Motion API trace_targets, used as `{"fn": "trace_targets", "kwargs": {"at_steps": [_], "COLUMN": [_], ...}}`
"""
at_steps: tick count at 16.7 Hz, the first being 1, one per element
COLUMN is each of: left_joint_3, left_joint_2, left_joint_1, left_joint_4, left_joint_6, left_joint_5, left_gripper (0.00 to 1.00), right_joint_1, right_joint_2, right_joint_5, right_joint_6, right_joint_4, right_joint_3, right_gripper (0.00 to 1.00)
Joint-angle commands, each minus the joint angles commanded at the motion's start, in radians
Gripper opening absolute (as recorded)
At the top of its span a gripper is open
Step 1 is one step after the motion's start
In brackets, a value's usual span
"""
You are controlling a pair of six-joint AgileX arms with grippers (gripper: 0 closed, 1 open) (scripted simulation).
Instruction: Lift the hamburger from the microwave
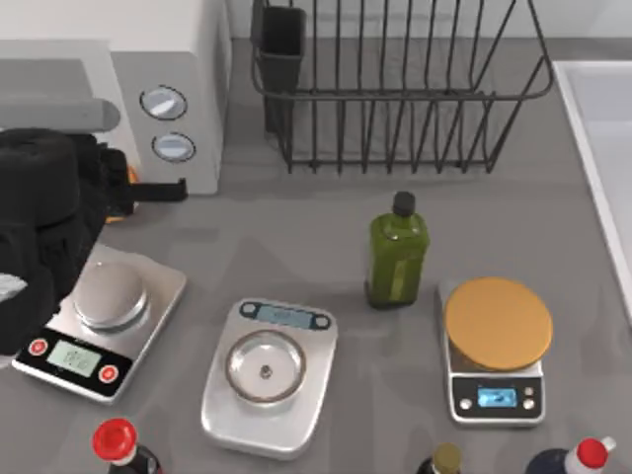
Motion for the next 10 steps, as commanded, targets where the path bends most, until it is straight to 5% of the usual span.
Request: {"fn": "trace_targets", "kwargs": {"at_steps": [6,10], "left_joint_3": [-0.100,-0.151], "left_joint_2": [0.313,0.434], "left_joint_1": [0.000,0.003], "left_joint_4": [0.458,0.615], "left_joint_6": [0.001,0.002], "left_joint_5": [0.003,0.008], "left_gripper": [0.00,0.00], "right_joint_1": [0.000,0.000], "right_joint_2": [0.000,0.000], "right_joint_5": [0.000,0.000], "right_joint_6": [0.000,0.000], "right_joint_4": [0.000,0.000], "right_joint_3": [0.000,0.000], "right_gripper": [1.00,1.00]}}
